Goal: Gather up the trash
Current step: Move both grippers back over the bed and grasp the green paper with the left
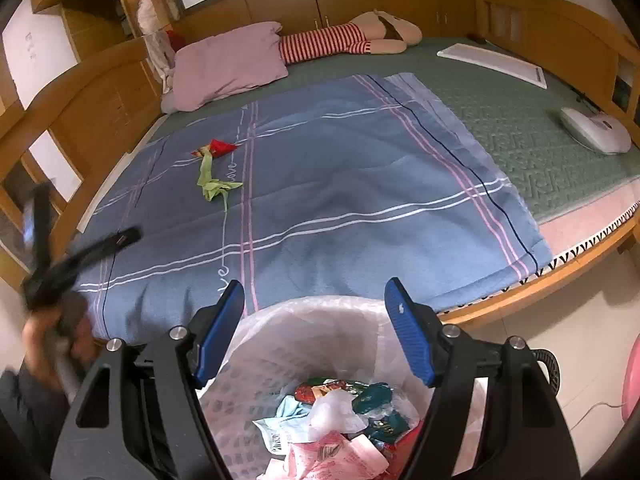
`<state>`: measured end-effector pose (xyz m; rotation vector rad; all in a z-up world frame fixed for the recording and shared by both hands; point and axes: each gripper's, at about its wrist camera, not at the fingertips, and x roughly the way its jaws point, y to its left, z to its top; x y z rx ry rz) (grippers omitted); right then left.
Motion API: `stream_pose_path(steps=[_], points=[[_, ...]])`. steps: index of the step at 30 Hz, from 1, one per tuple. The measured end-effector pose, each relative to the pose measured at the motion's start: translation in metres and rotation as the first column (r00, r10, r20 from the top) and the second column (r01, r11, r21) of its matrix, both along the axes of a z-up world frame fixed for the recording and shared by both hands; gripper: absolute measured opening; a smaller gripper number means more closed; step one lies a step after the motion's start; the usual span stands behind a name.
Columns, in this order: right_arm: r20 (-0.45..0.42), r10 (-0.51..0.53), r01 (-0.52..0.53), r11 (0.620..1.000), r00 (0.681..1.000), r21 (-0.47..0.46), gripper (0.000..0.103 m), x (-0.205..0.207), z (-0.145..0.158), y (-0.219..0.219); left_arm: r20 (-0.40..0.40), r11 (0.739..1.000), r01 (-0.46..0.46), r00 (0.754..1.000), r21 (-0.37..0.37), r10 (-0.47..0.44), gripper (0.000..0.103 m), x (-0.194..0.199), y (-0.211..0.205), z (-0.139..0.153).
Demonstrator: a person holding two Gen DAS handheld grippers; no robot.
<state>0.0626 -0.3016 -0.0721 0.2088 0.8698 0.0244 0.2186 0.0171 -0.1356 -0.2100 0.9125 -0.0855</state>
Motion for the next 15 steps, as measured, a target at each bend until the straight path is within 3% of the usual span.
stream_pose_path(steps=[5,7,11,13,14,15], points=[[-0.046,-0.069,0.067,0.997,0.997,-0.045,0.071,0.004,-0.006,-0.021,0.006,0.994,0.044,0.999,-0.1,-0.043,0.09,0.064,-0.014,-0.02],[-0.06,-0.089,0.086,0.995,0.994,-0.047,0.071,0.008,-0.008,-0.027,0.0,0.994,0.07,0.998,-0.085,-0.07,0.091,0.091,-0.026,-0.032],[-0.087,-0.129,0.126,0.991,0.988,-0.037,0.071,0.018,-0.01,-0.036,-0.059,0.998,0.047,0.997,0.029,-0.045,0.088,0.14,-0.045,-0.054],[-0.086,-0.127,0.122,0.99,0.988,-0.07,0.071,0.028,-0.007,-0.031,-0.148,0.992,0.089,0.986,0.09,-0.075,0.053,0.161,-0.054,-0.072],[-0.081,-0.116,0.11,0.991,0.99,-0.075,0.071,0.034,-0.006,-0.029,-0.177,0.988,0.112,0.98,0.11,-0.091,0.04,0.165,-0.055,-0.078],[-0.079,-0.11,0.104,0.992,0.991,-0.076,0.071,0.036,-0.006,-0.029,-0.148,0.986,0.121,0.983,0.113,-0.104,0.034,0.164,-0.053,-0.076]])
